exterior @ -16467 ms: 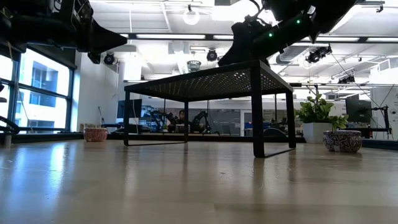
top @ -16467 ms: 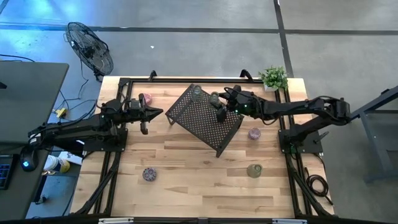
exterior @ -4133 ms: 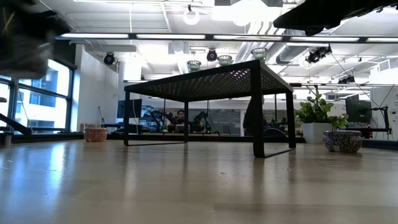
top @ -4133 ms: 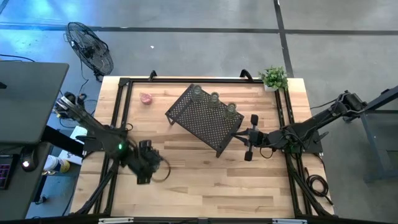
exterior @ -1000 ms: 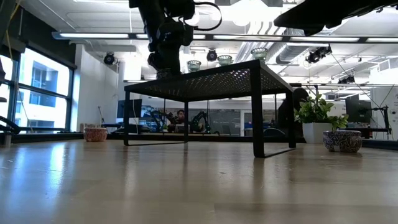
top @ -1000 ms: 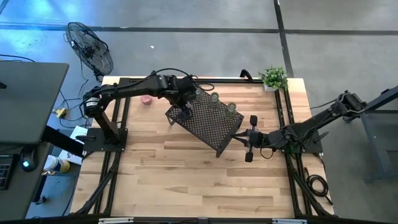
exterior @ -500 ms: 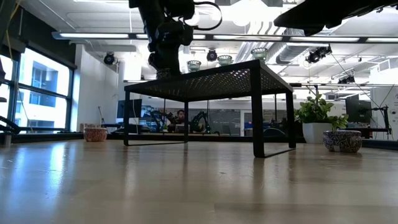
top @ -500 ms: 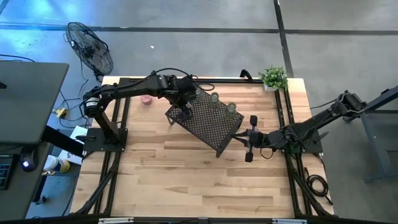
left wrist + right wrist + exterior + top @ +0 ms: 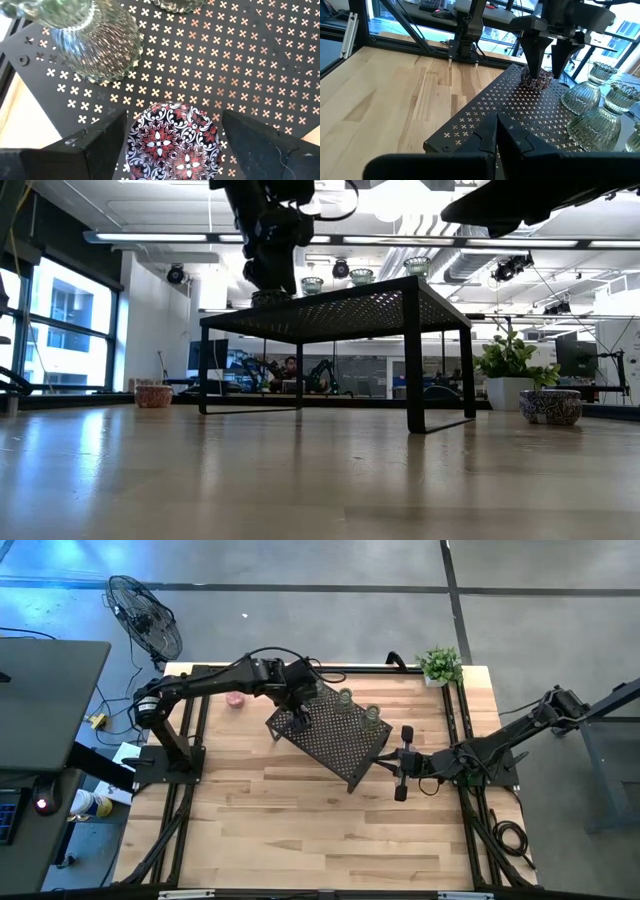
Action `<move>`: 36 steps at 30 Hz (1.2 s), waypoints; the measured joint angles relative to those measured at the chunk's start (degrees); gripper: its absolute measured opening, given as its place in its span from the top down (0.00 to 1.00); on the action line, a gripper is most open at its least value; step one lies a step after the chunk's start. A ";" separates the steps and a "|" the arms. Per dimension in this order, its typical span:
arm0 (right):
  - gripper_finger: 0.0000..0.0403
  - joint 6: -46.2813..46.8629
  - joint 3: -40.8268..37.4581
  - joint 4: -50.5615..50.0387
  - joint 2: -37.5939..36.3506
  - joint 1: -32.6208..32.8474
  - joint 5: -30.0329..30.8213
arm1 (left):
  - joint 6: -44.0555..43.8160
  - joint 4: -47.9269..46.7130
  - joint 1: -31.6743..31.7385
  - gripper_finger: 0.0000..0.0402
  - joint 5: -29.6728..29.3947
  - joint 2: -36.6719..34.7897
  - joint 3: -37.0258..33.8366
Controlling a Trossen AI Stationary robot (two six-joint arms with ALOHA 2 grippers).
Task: Pick & Place candle stick holders
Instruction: Put the black scented candle on the shelf, then put the red scented candle on the shelf
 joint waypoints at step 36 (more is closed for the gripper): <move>1.00 -0.02 0.01 -0.15 0.00 0.00 0.04 | 13.38 -4.27 -6.19 0.36 -7.17 -9.37 0.39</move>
